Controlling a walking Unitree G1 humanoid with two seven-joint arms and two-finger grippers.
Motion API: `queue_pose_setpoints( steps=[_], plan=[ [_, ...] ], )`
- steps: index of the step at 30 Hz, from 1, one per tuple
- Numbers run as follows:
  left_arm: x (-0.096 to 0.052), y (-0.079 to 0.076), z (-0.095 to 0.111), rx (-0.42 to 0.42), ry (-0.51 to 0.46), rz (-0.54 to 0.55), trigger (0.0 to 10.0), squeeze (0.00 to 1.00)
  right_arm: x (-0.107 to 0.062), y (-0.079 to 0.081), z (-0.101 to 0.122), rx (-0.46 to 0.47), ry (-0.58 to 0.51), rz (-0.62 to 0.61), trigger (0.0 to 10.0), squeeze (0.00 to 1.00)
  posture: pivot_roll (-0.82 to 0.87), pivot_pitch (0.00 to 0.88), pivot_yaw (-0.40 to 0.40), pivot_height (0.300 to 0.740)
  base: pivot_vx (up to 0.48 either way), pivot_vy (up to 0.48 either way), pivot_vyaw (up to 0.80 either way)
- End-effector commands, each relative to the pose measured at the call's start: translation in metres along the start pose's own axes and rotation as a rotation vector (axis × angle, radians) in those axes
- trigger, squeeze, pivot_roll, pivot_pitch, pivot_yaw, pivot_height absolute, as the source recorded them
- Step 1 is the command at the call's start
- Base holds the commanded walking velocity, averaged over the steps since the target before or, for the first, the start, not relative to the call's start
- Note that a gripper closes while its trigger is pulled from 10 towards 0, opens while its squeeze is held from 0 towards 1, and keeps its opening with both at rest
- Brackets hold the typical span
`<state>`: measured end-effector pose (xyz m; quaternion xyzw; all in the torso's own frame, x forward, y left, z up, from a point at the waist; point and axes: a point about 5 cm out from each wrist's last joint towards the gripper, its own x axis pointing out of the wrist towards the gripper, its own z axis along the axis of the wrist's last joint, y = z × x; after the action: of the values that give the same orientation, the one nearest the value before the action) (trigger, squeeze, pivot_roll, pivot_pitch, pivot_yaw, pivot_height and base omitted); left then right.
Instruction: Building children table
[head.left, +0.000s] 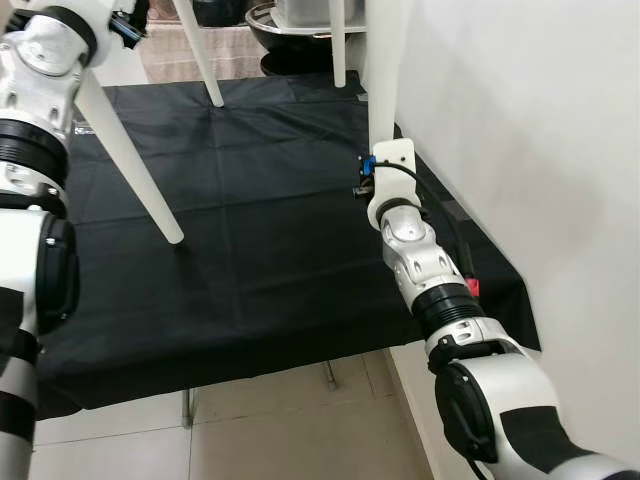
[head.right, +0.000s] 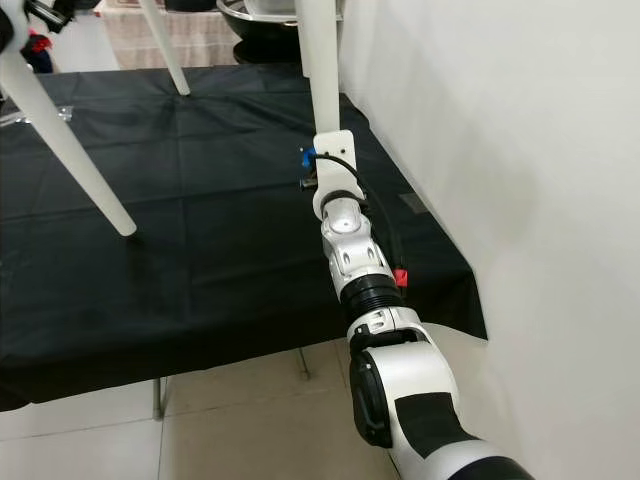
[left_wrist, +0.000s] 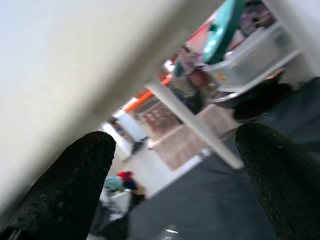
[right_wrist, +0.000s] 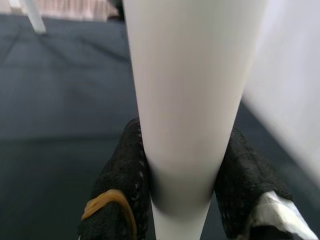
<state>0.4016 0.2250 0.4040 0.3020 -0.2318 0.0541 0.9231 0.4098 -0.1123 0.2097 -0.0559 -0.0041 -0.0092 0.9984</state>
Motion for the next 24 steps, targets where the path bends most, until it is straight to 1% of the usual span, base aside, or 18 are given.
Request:
queue_pose_setpoints(
  steps=[1,2,3,5,6,7,8,9,10,12,14,17,18,19,20,21,22,24],
  plan=[
    [-0.003,-0.011,-0.012,-0.025,0.029,-0.032,10.0,0.0,0.0,0.004,0.002,0.038,-0.006,0.016,0.0,0.0,0.1,0.135,-0.028,0.74,0.0,0.0,0.0],
    [-0.007,-0.032,-0.02,-0.068,0.039,-0.072,10.0,0.0,-0.001,0.007,0.004,0.055,-0.015,0.035,0.0,0.0,0.1,0.143,-0.031,0.74,0.0,0.0,0.0],
    [-0.007,-0.032,-0.02,-0.068,0.039,-0.072,10.0,0.0,-0.001,0.007,0.004,0.055,-0.015,0.035,0.0,0.0,0.1,0.143,-0.031,0.74,0.0,0.0,0.0],
    [-0.013,-0.061,-0.027,-0.112,0.035,-0.124,10.0,0.0,0.0,0.01,0.006,0.05,-0.009,0.047,0.1,0.0,0.09,0.16,-0.031,0.74,0.0,0.0,0.0],
    [-0.013,-0.061,-0.027,-0.112,0.035,-0.124,10.0,0.0,0.0,0.01,0.006,0.05,-0.009,0.047,0.1,0.0,0.09,0.16,-0.031,0.74,0.0,0.0,0.0],
    [-0.015,-0.068,-0.028,-0.133,0.038,-0.136,10.0,0.0,0.0,0.01,0.007,0.049,-0.005,0.051,0.1,0.0,0.09,0.167,-0.028,0.74,0.0,0.0,0.0],
    [-0.017,-0.074,-0.029,-0.15,0.035,-0.139,10.0,0.0,0.001,0.011,0.009,0.05,-0.005,0.049,10.0,0.0,0.09,0.172,-0.031,0.74,0.0,0.0,0.0],
    [-0.017,-0.074,-0.029,-0.15,0.035,-0.139,10.0,0.0,0.001,0.011,0.009,0.05,-0.005,0.049,10.0,0.0,0.09,0.172,-0.031,0.74,0.0,0.0,0.0],
    [-0.02,-0.079,-0.031,-0.176,0.036,-0.135,10.0,0.0,0.002,0.01,0.014,0.055,-0.017,0.045,10.0,0.0,0.09,0.178,-0.032,0.74,0.0,0.0,0.0],
    [-0.02,-0.079,-0.031,-0.176,0.036,-0.135,10.0,0.0,0.002,0.01,0.014,0.055,-0.017,0.045,10.0,0.0,0.09,0.178,-0.032,0.74,0.0,0.0,0.0],
    [-0.03,-0.091,-0.041,-0.224,0.06,-0.137,10.0,0.0,0.003,0.012,0.022,0.069,-0.043,0.055,10.0,0.0,0.09,0.176,-0.037,0.74,0.0,0.0,0.0],
    [-0.036,-0.095,-0.047,-0.238,0.073,-0.137,10.0,0.0,0.003,0.013,0.025,0.075,-0.051,0.061,10.0,0.0,0.09,0.176,-0.037,0.74,0.0,0.0,0.0],
    [-0.043,-0.097,-0.053,-0.246,0.083,-0.133,10.0,0.0,0.002,0.014,0.026,0.077,-0.065,0.071,10.0,1.0,0.09,0.167,-0.036,0.74,0.0,0.0,0.0],
    [-0.043,-0.097,-0.053,-0.246,0.083,-0.133,10.0,0.0,0.002,0.014,0.026,0.077,-0.065,0.071,10.0,1.0,0.09,0.167,-0.036,0.74,0.0,0.0,0.0],
    [-0.061,-0.102,-0.064,-0.26,0.104,-0.121,10.0,0.0,0.001,0.015,0.03,0.095,-0.096,0.077,10.0,1.0,0.09,0.153,-0.04,0.74,0.0,0.0,0.0],
    [-0.061,-0.102,-0.064,-0.26,0.104,-0.121,10.0,0.0,0.001,0.015,0.03,0.095,-0.096,0.077,10.0,1.0,0.09,0.153,-0.04,0.74,0.0,0.0,0.0],
    [-0.067,-0.104,-0.067,-0.271,0.115,-0.115,10.0,0.0,0.0,0.015,0.03,0.094,-0.106,0.077,10.0,1.0,0.09,0.153,-0.04,0.74,0.0,0.0,0.0],
    [-0.081,-0.107,-0.073,-0.249,0.121,-0.109,10.0,0.0,-0.001,0.015,0.031,0.082,-0.12,0.083,10.0,1.0,0.09,0.14,-0.038,0.74,0.0,0.0,0.0]
  ],
)
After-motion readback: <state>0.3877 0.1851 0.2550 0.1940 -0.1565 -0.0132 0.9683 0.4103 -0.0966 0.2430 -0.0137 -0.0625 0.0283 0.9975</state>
